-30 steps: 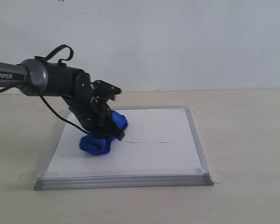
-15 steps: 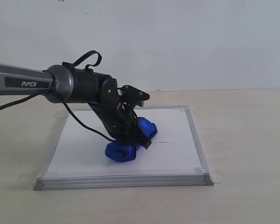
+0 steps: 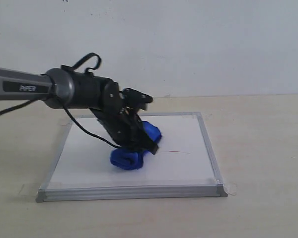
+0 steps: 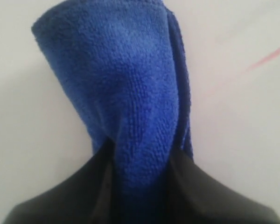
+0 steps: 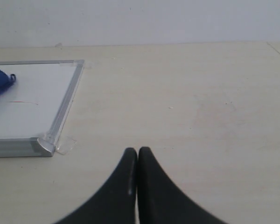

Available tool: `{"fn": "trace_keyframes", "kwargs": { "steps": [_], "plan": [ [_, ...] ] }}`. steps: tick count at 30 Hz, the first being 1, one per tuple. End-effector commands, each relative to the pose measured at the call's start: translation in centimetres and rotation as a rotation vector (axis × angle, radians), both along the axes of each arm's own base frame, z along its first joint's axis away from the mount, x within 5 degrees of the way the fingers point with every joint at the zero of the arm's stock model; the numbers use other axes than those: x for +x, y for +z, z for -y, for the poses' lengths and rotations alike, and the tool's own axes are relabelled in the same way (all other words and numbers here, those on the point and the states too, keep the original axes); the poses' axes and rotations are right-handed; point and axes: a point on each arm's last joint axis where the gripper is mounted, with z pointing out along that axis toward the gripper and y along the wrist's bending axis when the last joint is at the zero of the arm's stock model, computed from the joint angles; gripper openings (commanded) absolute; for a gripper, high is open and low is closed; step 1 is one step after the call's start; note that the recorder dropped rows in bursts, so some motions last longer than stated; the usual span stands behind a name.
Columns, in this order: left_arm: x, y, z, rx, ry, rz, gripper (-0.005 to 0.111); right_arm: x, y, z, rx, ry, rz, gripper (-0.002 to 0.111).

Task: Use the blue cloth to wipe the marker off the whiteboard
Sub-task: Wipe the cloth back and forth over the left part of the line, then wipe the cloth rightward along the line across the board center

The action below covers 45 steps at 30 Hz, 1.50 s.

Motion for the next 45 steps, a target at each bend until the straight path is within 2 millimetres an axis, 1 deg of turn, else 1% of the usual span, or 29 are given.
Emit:
{"fn": "trace_keyframes", "kwargs": {
  "steps": [1, 2, 5, 7, 8, 9, 11, 12, 13, 14, 16, 18, 21, 22, 23, 24, 25, 26, 28, 29, 31, 33, 35, 36, 37, 38, 40, 42, 45],
  "plan": [
    [-3.7, -1.5, 6.6, -0.017, -0.157, -0.043, 0.004, 0.0, -0.1, 0.1, -0.006, -0.009, 0.003, 0.000],
    [-4.3, -1.4, 7.7, -0.018, -0.191, -0.035, 0.004, 0.0, -0.1, 0.1, -0.006, -0.009, 0.003, 0.000],
    [-5.2, -1.1, 9.3, -0.013, -0.235, -0.031, 0.004, 0.0, -0.1, 0.1, -0.006, -0.009, 0.003, 0.000],
    [-5.0, -0.8, 9.4, 0.011, -0.257, -0.010, 0.004, 0.0, -0.1, 0.1, -0.006, -0.009, 0.003, 0.000],
    [-4.7, -0.8, 8.8, 0.035, -0.255, 0.003, 0.004, 0.0, -0.1, 0.1, -0.006, -0.009, 0.003, 0.000],
    [-4.2, -0.8, 8.2, 0.051, -0.233, 0.012, 0.004, 0.0, -0.1, 0.1, -0.006, -0.009, 0.003, 0.000],
    [-2.8, -0.8, 6.1, 0.063, -0.147, 0.022, 0.004, 0.0, -0.1, 0.1, -0.006, -0.009, 0.003, 0.000],
    [-1.3, -0.7, 3.6, 0.075, -0.053, 0.022, 0.004, 0.0, -0.1, 0.1, -0.006, -0.009, 0.003, 0.000],
    [-0.6, -0.7, 2.0, 0.088, -0.005, 0.013, 0.004, 0.0, -0.1, 0.1, -0.006, -0.009, 0.003, 0.000],
    [0.3, -0.8, -0.7, 0.103, 0.095, -0.016, 0.004, 0.0, -0.1, 0.1, -0.006, -0.009, 0.003, 0.000],
    [0.7, -0.8, -2.3, 0.115, 0.137, -0.053, 0.004, 0.0, -0.1, 0.1, -0.006, -0.009, 0.003, 0.000],
    [0.7, -0.9, -2.9, 0.121, 0.152, -0.071, 0.004, 0.0, -0.1, 0.1, -0.006, -0.009, 0.003, 0.000],
    [0.4, -0.9, -1.7, 0.082, 0.133, -0.079, 0.004, 0.0, -0.1, 0.1, -0.006, -0.009, 0.003, 0.000],
    [0.1, -0.8, -0.8, 0.066, 0.097, -0.074, 0.004, 0.0, -0.1, 0.1, -0.006, -0.009, 0.003, 0.000],
    [-0.3, -0.8, 0.2, 0.050, 0.056, -0.072, 0.004, 0.0, -0.1, 0.1, -0.006, -0.009, 0.003, 0.000],
    [-1.0, -0.6, 2.3, 0.023, -0.020, -0.066, 0.004, 0.0, -0.1, 0.1, -0.006, -0.009, 0.003, 0.000],
    [-1.6, -0.6, 3.5, 0.010, -0.061, -0.061, 0.004, 0.0, -0.1, 0.1, -0.006, -0.009, 0.003, 0.000],
    [-2.6, -0.6, 5.5, 0.006, -0.133, -0.059, 0.004, 0.0, -0.1, 0.1, -0.006, -0.009, 0.003, 0.000],
    [-3.5, -0.5, 7.0, 0.018, -0.198, -0.046, 0.004, 0.0, -0.1, 0.1, -0.006, -0.009, 0.003, 0.000],
    [-3.6, -0.5, 7.1, 0.016, -0.201, -0.043, 0.004, 0.0, -0.1, 0.1, -0.006, -0.009, 0.003, 0.000],
    [-3.2, -0.6, 6.3, 0.036, -0.184, -0.054, 0.004, 0.0, -0.1, 0.1, -0.006, -0.009, 0.003, 0.000],
    [-1.7, -0.8, 2.8, 0.100, -0.084, -0.083, 0.004, 0.0, -0.1, 0.1, -0.006, -0.009, 0.003, 0.000],
    [-0.2, -1.0, -1.4, 0.136, 0.077, -0.109, 0.004, 0.0, -0.1, 0.1, -0.006, -0.009, 0.003, 0.000],
    [0.2, -1.0, -2.7, 0.137, 0.116, -0.121, 0.004, 0.0, -0.1, 0.1, -0.006, -0.009, 0.003, 0.000],
    [0.5, -1.1, -4.5, 0.140, 0.167, -0.151, 0.004, 0.0, -0.1, 0.1, -0.006, -0.009, 0.003, 0.000],
    [0.5, -1.2, -5.2, 0.147, 0.183, -0.173, 0.004, 0.0, -0.1, 0.1, -0.006, -0.009, 0.003, 0.000],
    [0.3, -1.2, -4.9, 0.146, 0.173, -0.186, 0.004, 0.0, -0.1, 0.1, -0.006, -0.009, 0.003, 0.000],
    [-0.6, -0.5, -1.9, 0.096, 0.079, -0.172, 0.004, 0.0, -0.1, 0.1, -0.006, -0.009, 0.003, 0.000],
    [-1.5, 1.1, 0.6, 0.056, 0.005, -0.130, 0.004, 0.0, -0.1, 0.1, -0.006, -0.009, 0.003, 0.000]
  ]
}}
